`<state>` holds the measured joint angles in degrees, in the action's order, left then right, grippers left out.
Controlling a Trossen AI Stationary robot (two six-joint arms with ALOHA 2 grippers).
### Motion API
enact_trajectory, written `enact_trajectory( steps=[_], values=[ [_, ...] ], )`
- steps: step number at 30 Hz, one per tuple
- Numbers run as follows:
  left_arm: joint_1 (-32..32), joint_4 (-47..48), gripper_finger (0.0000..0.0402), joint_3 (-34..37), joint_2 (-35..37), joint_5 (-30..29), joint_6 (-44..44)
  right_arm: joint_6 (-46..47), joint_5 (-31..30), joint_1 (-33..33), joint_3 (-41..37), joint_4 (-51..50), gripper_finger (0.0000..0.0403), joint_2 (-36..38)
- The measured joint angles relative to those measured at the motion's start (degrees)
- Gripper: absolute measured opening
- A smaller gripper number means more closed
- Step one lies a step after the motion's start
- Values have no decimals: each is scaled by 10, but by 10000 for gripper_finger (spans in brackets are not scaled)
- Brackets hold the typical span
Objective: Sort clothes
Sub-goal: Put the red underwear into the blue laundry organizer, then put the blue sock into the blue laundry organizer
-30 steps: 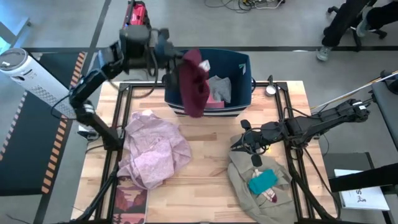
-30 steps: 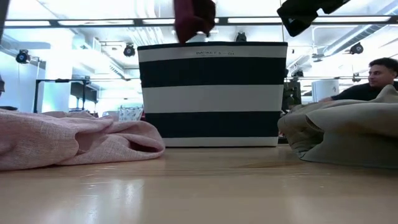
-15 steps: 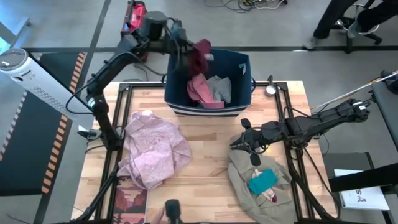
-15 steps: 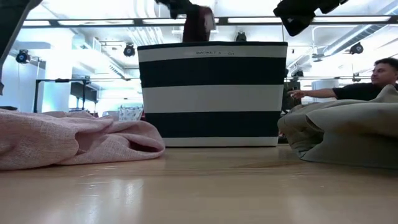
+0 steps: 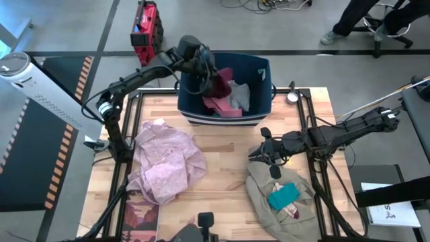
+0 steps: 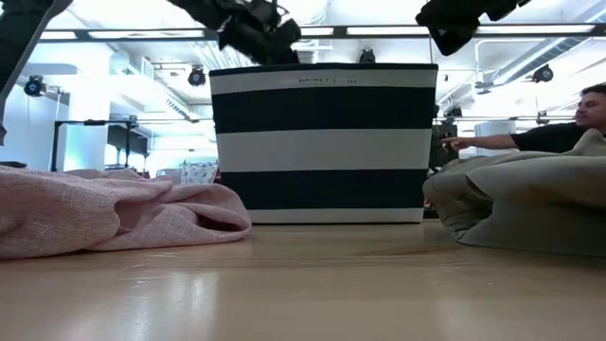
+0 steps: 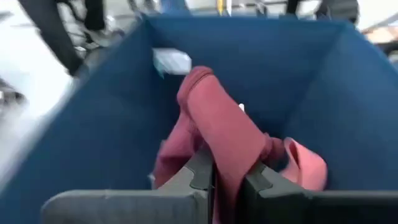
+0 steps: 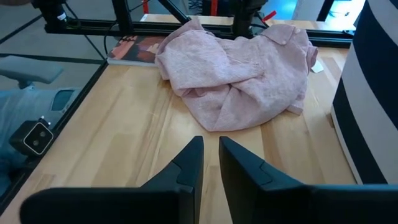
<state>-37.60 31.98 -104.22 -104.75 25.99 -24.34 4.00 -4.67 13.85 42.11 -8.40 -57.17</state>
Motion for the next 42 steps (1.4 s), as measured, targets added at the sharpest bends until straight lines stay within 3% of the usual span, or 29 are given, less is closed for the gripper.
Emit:
enact_trajectory(
  steps=[7, 18, 24, 33, 38, 42],
  values=[
    [0, 1, 65, 58, 0, 32, -2, 5, 0, 0, 0, 0, 38, 0],
    [3, 32, 216, 58, 17, 32, 13, 24, 0, 0, 0, 0, 56, 0],
    [15, 38, 276, 58, 50, 27, 14, 25, 0, 0, 0, -1, 60, 0],
    [25, 20, 275, 101, 140, 24, 13, 28, 0, 0, 0, -17, 49, 0],
    [34, -41, 263, 200, 230, 21, 12, 36, 0, 0, 0, -29, 57, -5],
    [47, -103, 261, 300, 320, -15, 24, 58, 0, 0, 0, -46, 80, -17]
  ],
)
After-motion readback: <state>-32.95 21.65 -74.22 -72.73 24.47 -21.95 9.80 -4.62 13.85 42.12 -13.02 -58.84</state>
